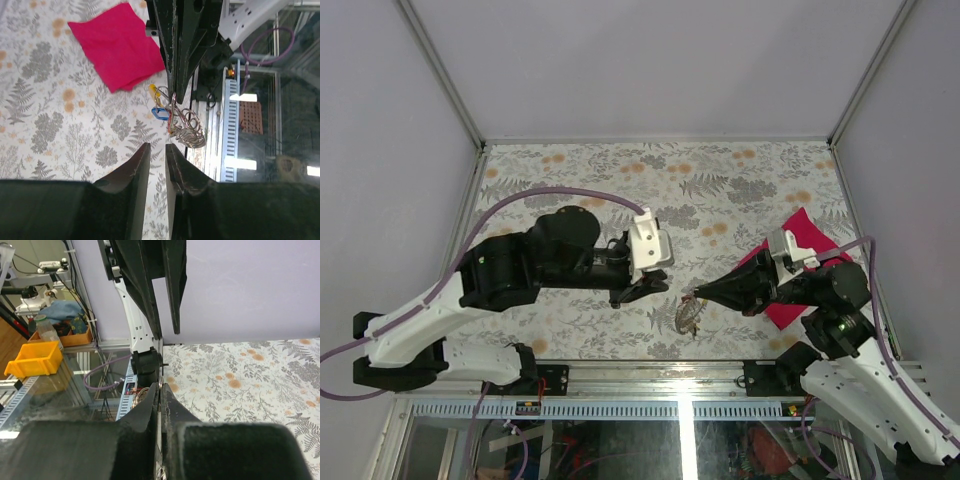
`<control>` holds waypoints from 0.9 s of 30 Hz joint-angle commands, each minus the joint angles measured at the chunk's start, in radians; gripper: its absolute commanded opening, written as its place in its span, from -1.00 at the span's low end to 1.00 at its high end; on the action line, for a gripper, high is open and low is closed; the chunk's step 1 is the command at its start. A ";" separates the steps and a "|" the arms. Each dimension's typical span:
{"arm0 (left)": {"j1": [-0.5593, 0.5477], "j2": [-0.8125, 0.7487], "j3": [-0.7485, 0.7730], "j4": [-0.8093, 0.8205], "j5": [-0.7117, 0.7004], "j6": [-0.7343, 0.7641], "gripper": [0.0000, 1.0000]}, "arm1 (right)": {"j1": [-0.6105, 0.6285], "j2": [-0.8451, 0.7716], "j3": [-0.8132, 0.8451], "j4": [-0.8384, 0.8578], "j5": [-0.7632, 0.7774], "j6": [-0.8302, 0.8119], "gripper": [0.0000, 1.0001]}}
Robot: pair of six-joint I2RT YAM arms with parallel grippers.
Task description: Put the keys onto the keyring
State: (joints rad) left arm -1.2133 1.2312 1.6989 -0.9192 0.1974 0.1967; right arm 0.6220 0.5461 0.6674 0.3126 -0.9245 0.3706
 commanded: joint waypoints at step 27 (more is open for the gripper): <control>-0.005 -0.123 -0.388 0.661 -0.171 -0.249 0.63 | 0.005 -0.068 0.026 -0.037 0.455 0.048 -1.00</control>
State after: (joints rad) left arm -1.2167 1.0847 1.3106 -0.3878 0.0868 -0.0227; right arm 0.6220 0.4843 0.6270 0.3061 -0.5579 0.4606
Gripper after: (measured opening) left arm 0.790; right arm 0.010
